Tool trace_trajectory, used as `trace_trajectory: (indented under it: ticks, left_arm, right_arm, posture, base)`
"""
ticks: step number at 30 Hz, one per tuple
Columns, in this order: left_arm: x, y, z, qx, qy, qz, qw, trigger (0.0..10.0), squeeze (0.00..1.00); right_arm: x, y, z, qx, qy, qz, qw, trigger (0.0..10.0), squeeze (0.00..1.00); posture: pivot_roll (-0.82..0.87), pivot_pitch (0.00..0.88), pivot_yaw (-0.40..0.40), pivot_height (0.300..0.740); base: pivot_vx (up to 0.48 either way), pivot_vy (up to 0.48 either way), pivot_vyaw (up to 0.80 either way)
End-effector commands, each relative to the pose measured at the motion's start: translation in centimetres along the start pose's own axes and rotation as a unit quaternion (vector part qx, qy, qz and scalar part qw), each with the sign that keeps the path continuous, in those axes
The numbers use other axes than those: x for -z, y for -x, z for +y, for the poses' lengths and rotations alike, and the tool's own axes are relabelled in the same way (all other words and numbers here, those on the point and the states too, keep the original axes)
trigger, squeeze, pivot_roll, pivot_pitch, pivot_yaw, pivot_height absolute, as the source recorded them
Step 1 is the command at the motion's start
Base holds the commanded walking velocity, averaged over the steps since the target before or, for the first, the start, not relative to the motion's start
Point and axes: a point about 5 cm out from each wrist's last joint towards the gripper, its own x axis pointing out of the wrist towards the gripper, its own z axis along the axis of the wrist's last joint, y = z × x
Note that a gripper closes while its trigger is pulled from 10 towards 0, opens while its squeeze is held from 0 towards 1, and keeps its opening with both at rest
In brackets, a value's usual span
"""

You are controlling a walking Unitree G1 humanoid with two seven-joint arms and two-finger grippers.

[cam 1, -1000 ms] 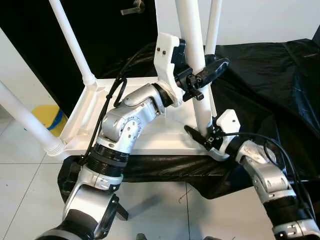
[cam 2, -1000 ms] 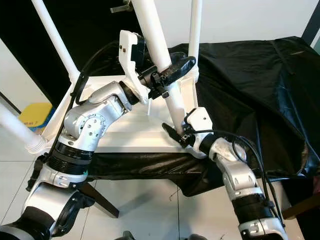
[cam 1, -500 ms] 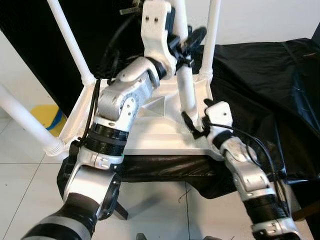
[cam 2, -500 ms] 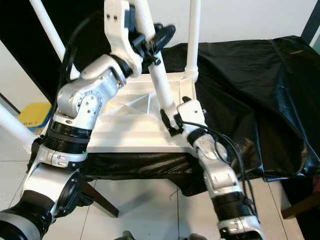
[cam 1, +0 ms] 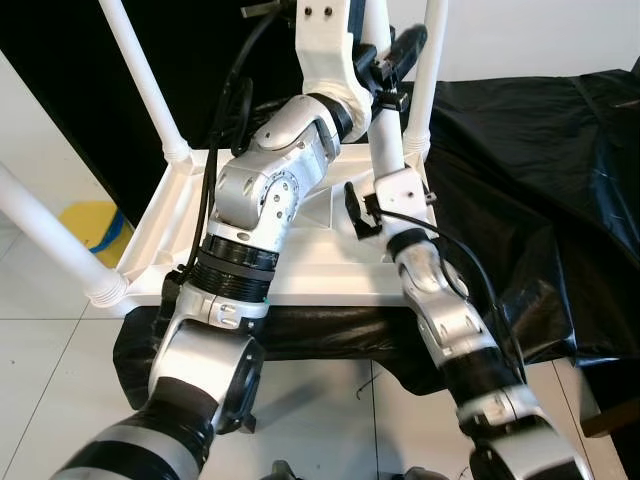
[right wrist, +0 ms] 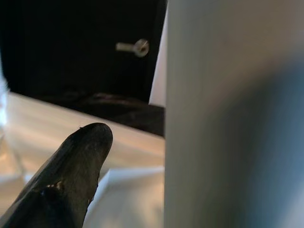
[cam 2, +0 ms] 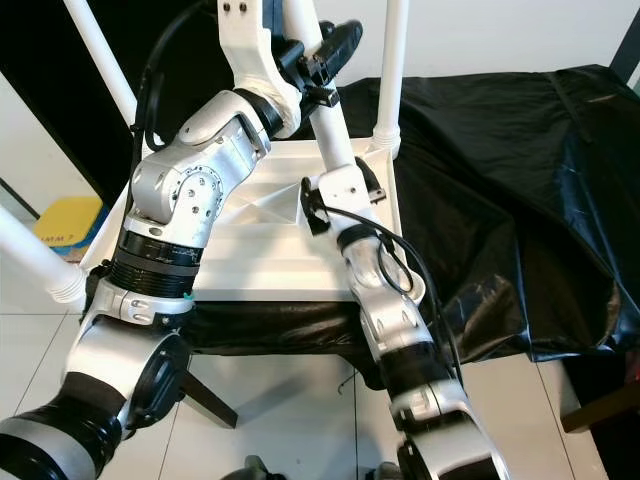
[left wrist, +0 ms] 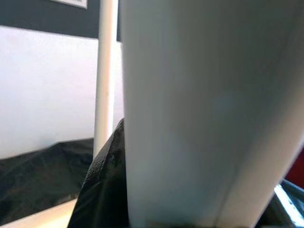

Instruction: Building children table

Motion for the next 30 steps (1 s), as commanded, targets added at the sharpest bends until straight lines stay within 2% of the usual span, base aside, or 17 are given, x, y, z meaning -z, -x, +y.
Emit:
trace_trajectory:
  ticks: [1,2,4,5,6,7,8,9,14,19,22,23,24,25,27,29,30]
  left_arm:
    - [-0.7,-0.6,-1.1,0.021,0.006,-0.013,1.000,10.0,0.00]
    - [-0.8,-1.0,-2.0,0.033,0.012,-0.019,0.999,10.0,0.00]
    - [-0.8,-1.0,-2.0,0.033,0.012,-0.019,0.999,10.0,0.00]
    - [-0.8,-1.2,-2.4,0.037,0.014,-0.022,0.999,10.0,0.00]
    - [-0.8,-1.2,-2.4,0.037,0.014,-0.022,0.999,10.0,0.00]
    - [-0.8,-1.3,-2.6,0.040,0.015,-0.023,0.999,10.0,0.00]
    - [-0.8,-1.3,-2.6,0.040,0.015,-0.023,0.999,10.0,0.00]
    - [-0.8,-1.3,-2.7,0.041,0.016,-0.025,0.999,10.0,0.00]
    - [-1.0,-1.4,-2.8,0.041,0.014,-0.029,0.999,10.0,0.00]
    - [-1.0,-1.6,-3.2,0.050,0.016,-0.033,0.998,10.0,0.00]
    - [-1.0,-1.6,-3.8,0.077,0.031,-0.043,0.996,10.0,0.00]
    - [-1.1,-1.5,-4.1,0.091,0.042,-0.053,0.994,10.0,1.00]
    - [-1.2,-1.4,-4.3,0.101,0.049,-0.060,0.992,10.0,1.00]
    - [-1.4,-1.2,-4.6,0.116,0.031,-0.064,0.991,10.0,1.00]
    - [-1.4,-0.6,-5.5,0.150,-0.045,-0.059,0.986,10.0,1.00]
    - [-1.4,-0.6,-5.5,0.150,-0.045,-0.059,0.986,10.0,1.00]
    - [-1.4,-0.3,-5.8,0.158,-0.085,-0.058,0.982,10.0,1.00]
  right_arm:
    - [-0.2,-0.4,0.7,0.003,0.002,-0.003,1.000,10.0,0.00]
    - [-0.6,-1.1,0.6,0.036,0.012,-0.007,0.999,10.0,0.00]
    - [-0.6,-1.1,0.6,0.036,0.012,-0.007,0.999,10.0,0.00]
    - [-0.6,-1.4,0.6,0.053,0.013,-0.003,0.999,5.4,0.00]
    - [-0.6,-1.4,0.6,0.053,0.013,-0.003,0.999,5.4,0.00]
    - [-0.6,-1.6,0.6,0.061,0.018,0.001,0.998,1.8,0.00]
    - [-0.6,-1.6,0.6,0.061,0.018,0.001,0.998,1.8,0.00]
    - [-0.4,-1.7,0.8,0.065,0.018,0.005,0.998,0.0,0.00]
    - [0.0,-1.7,1.1,0.070,0.032,0.010,0.997,0.0,0.00]
    - [0.3,-1.7,1.4,0.059,0.022,0.013,0.998,0.0,0.00]
    - [0.3,-1.8,1.3,0.073,0.019,0.011,0.997,0.0,0.00]
    - [0.4,-1.8,1.2,0.074,0.006,0.016,0.997,7.1,0.00]
    - [0.4,-1.8,1.2,0.074,-0.005,0.020,0.997,10.0,0.00]
    - [0.3,-1.8,1.1,0.071,-0.015,0.020,0.997,10.0,0.00]
    - [0.2,-1.8,0.8,0.073,-0.053,0.024,0.996,10.0,0.00]
    - [0.2,-1.8,0.8,0.073,-0.053,0.024,0.996,10.0,0.00]
    - [0.1,-1.8,0.6,0.076,-0.062,0.024,0.995,10.0,0.00]
  posture:
    - [-0.07,0.016,0.051,0.740]
    - [-0.07,0.016,0.050,0.740]
    - [-0.07,0.016,0.050,0.740]
    - [-0.06,0.012,0.048,0.740]
    - [-0.06,0.012,0.048,0.740]
    - [-0.06,0.010,0.046,0.740]
    - [-0.06,0.010,0.046,0.740]
    - [-0.06,0.010,0.047,0.740]
    - [-0.06,0.010,0.050,0.740]
    - [-0.06,0.010,0.050,0.740]
    - [-0.08,0.008,0.053,0.740]
    - [-0.08,0.007,0.053,0.740]
    - [-0.08,0.007,0.053,0.740]
    - [-0.08,0.004,0.055,0.740]
    - [-0.08,0.000,0.054,0.740]
    - [-0.08,0.000,0.054,0.740]
    - [-0.08,0.000,0.051,0.740]
  base:
    - [0.000,0.000,0.00]
    - [0.000,0.000,0.00]
    - [0.000,0.000,0.00]
    - [0.000,0.000,0.00]
    - [0.000,0.000,0.00]
    - [0.000,0.000,0.00]
    - [0.000,0.000,0.00]
    - [0.000,0.000,0.00]
    - [0.000,0.000,0.00]
    - [0.000,0.000,0.00]
    - [0.000,0.000,0.00]
    - [0.000,0.000,0.00]
    - [0.000,0.000,0.00]
    - [0.000,0.000,0.00]
    - [0.000,0.000,0.00]
    - [0.000,0.000,0.00]
    - [0.000,0.000,0.00]
